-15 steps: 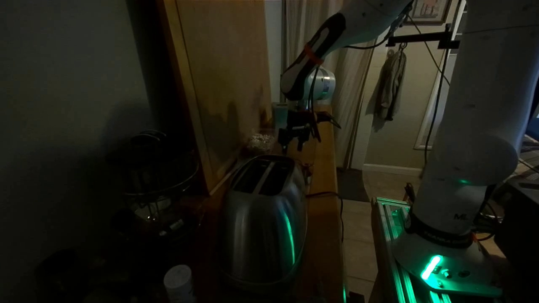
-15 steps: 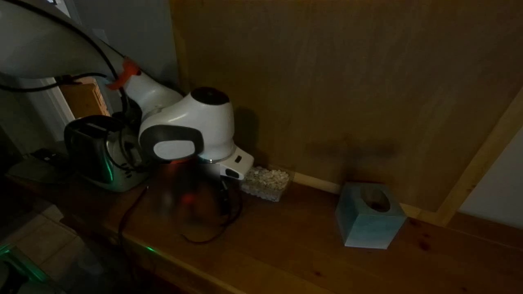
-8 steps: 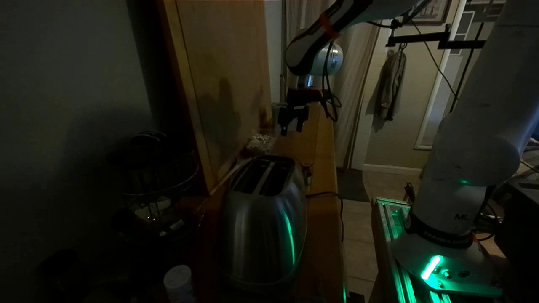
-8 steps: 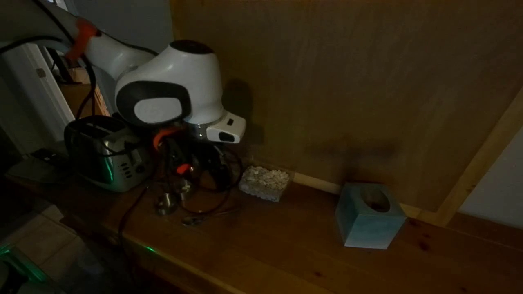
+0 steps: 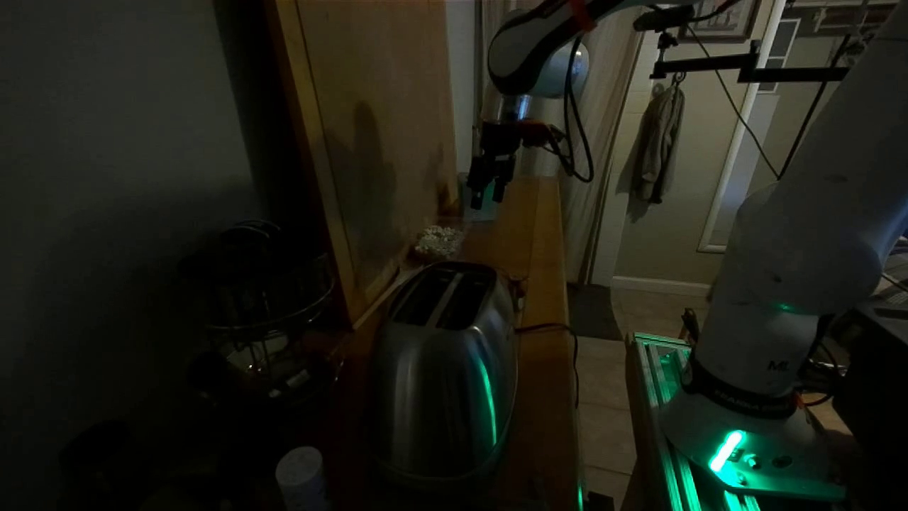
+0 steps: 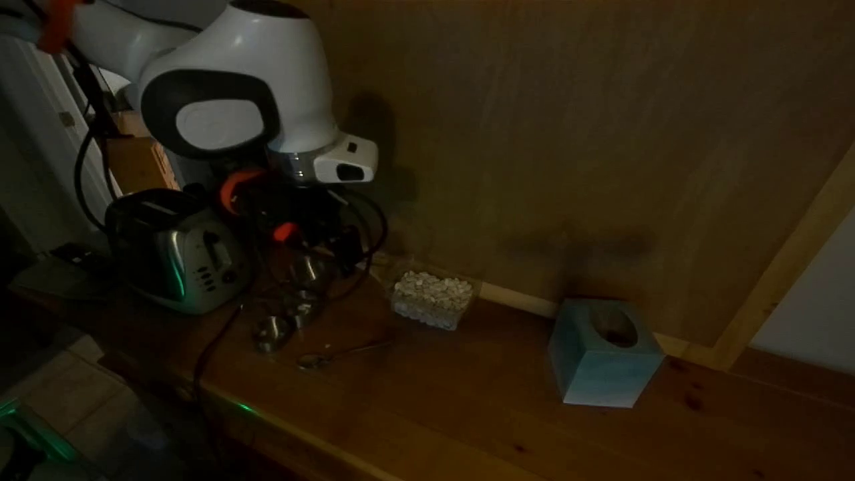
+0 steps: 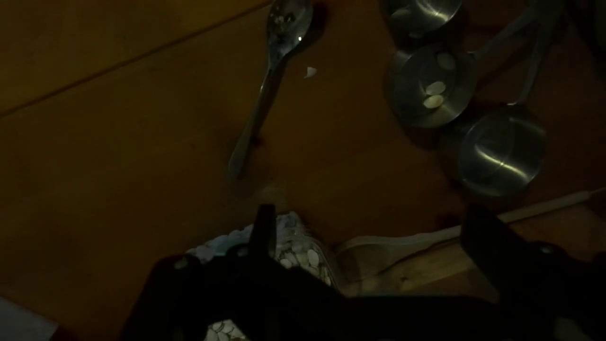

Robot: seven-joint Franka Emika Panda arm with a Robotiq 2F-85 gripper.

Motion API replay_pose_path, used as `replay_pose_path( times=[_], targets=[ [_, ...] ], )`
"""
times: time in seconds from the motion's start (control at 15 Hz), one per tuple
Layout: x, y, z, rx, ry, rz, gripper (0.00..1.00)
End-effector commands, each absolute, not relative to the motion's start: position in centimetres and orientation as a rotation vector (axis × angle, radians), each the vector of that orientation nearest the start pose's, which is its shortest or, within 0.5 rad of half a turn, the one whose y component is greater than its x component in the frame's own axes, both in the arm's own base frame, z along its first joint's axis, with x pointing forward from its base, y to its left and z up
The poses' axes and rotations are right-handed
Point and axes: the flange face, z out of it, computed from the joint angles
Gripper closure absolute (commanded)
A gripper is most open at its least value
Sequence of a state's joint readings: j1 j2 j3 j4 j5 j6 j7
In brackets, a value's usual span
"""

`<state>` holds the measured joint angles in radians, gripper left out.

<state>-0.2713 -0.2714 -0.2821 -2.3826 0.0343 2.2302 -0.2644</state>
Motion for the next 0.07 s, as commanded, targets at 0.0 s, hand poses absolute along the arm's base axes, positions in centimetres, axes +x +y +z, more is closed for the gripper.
replay_pose_path(
  times=[0.0],
  targets=[
    [39.67, -24.72, 43.27, -3.047, 0.462, -0.216, 0.0]
  ],
)
